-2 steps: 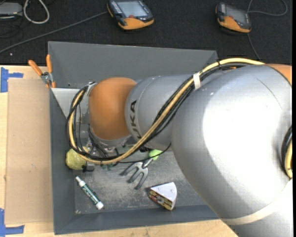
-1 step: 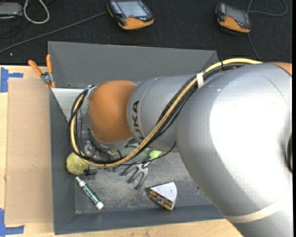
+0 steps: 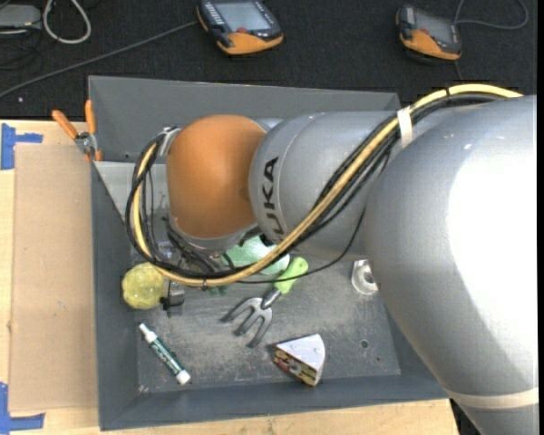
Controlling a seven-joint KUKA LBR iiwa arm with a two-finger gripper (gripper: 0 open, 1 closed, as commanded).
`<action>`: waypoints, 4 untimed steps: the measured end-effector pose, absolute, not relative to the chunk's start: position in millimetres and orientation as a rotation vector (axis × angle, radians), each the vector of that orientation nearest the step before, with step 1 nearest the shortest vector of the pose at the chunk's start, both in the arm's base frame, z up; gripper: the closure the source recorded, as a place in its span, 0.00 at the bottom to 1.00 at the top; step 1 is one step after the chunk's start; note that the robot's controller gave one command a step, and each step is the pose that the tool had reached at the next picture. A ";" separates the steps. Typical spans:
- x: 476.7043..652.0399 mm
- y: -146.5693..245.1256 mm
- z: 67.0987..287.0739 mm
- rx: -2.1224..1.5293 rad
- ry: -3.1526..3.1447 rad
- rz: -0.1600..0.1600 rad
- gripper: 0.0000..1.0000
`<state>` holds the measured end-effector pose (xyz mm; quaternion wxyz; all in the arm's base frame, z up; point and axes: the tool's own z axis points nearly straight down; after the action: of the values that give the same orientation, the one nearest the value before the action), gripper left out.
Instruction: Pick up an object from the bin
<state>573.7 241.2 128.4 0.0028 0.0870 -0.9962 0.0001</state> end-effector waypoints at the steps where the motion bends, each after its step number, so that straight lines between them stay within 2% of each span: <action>1: 573.3 242.4 118.8 -0.139 -3.136 0.001 1.00; 2: 573.3 243.1 164.4 0.190 -3.130 0.005 1.00; 4: 582.0 241.0 126.8 -0.108 -3.133 0.004 1.00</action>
Offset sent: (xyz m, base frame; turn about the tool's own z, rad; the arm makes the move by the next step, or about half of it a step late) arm 0.0036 0.0038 0.1178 0.1007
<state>582.0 241.0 126.8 0.0033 -0.0344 -0.9994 0.0014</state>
